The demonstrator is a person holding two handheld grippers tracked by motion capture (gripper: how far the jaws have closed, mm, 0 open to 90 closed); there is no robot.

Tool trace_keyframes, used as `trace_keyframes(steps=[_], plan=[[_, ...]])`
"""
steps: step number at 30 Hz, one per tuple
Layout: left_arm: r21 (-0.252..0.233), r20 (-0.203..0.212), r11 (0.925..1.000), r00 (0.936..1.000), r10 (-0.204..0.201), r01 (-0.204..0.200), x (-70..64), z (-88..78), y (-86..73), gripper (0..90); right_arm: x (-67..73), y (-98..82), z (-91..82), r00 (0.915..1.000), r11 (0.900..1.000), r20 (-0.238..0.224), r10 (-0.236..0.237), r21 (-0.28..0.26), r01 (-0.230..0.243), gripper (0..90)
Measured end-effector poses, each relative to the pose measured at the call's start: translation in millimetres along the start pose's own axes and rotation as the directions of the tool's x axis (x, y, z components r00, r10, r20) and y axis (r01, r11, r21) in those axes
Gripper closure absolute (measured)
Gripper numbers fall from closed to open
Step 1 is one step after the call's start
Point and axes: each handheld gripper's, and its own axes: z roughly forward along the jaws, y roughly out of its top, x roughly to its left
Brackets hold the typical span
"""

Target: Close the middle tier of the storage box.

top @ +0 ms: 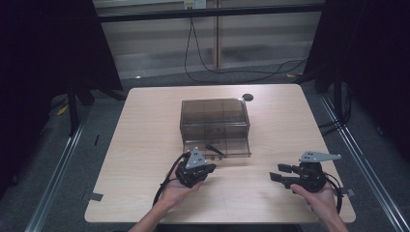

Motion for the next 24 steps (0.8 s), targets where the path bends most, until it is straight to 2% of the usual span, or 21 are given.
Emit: trace_keyframes(steps=[4, 11, 16, 18, 19, 24], plan=[[0.011, -0.003, 0.9998, 0.9998, 0.018, -0.018, 1.5, 3.0, 3.6, 90.0, -0.3, -0.8, 0.8, 1.0000, 1.000, -0.004, 0.004, 0.008, -0.004, 44.9], [0.010, 0.001, 0.9998, 0.9999, 0.015, -0.015, 3.9, 13.7, 8.8, 90.0, 0.4, -1.4, 3.1, 0.9999, 1.000, -0.010, -0.002, 0.012, 0.002, 43.9], [0.036, 0.008, 0.9991, 0.9997, 0.021, -0.022, 4.8, 18.3, 7.4, 90.0, 0.9, -1.8, 4.5, 0.9999, 1.000, -0.011, -0.008, 0.016, 0.008, 43.4], [0.032, 0.013, 0.9993, 0.9997, 0.020, -0.021, 4.0, 21.0, 7.0, 90.0, 0.5, -2.0, 5.1, 0.9998, 1.000, -0.015, -0.012, 0.019, 0.012, 42.7], [0.056, 0.016, 0.9978, 0.9992, 0.036, -0.037, 4.5, 21.6, 7.3, 90.0, 0.9, -2.1, 5.3, 0.9999, 1.000, -0.014, -0.008, 0.022, 0.008, 42.4], [0.066, 0.015, 0.9971, 0.9992, 0.037, -0.038, 3.4, 27.5, 6.0, 90.0, 1.5, -2.4, 6.7, 0.9997, 1.000, -0.022, -0.007, 0.025, 0.007, 38.8]])
